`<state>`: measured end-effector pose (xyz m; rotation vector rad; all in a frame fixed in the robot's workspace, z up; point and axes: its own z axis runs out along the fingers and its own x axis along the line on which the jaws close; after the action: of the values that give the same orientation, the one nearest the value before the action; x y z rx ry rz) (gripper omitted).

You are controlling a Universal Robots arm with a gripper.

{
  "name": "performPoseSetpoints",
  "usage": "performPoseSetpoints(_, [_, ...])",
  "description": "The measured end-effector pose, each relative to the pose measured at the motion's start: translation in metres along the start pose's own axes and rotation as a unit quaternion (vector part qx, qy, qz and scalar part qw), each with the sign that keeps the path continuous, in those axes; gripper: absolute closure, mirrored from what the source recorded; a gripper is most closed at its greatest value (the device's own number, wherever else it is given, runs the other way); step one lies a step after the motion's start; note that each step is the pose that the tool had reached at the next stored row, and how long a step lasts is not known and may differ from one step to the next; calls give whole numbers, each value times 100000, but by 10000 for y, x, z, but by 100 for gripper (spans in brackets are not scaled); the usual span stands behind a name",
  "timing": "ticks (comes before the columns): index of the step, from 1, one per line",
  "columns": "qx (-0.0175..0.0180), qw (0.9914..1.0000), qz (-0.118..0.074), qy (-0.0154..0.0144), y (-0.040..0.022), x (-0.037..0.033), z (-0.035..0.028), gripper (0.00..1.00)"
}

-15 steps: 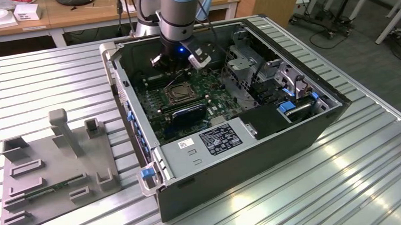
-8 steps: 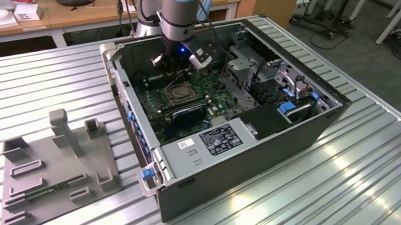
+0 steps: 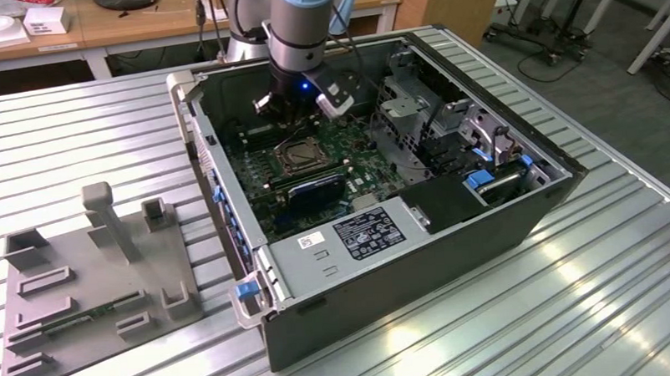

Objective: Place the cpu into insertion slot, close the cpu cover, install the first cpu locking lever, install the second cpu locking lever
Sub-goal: 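Install the first cpu locking lever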

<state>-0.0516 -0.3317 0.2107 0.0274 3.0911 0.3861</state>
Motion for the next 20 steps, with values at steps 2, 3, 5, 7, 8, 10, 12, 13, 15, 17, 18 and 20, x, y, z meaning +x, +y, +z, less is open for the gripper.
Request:
performPoseSetpoints(2, [1, 100000, -5, 2, -2, -2, 9, 89])
performPoseSetpoints(3, [0, 100000, -10, 2, -3, -5, 13, 89])
performPoseSetpoints(5, [3, 100000, -2, 1, -5, -13, 20, 89])
performPoseSetpoints(7, [-2, 100000, -2, 1, -6, -19, 27, 89])
performPoseSetpoints(8, [2, 100000, -1, 0, -8, -21, 31, 89])
performPoseSetpoints(10, [0, 100000, 4, -4, -9, -22, 39, 89])
performPoseSetpoints(12, [4, 100000, 0, 0, -12, -22, 49, 89])
performPoseSetpoints(13, [2, 100000, 0, -2, -13, -22, 54, 89])
performPoseSetpoints(15, [7, 100000, -1, 0, -15, -22, 63, 89])
performPoseSetpoints(17, [8, 100000, -5, 1, -10, -22, 71, 89])
performPoseSetpoints(18, [8, 100000, -2, 0, -7, -22, 73, 89])
performPoseSetpoints(20, [3, 100000, -3, 0, -2, -23, 77, 89])
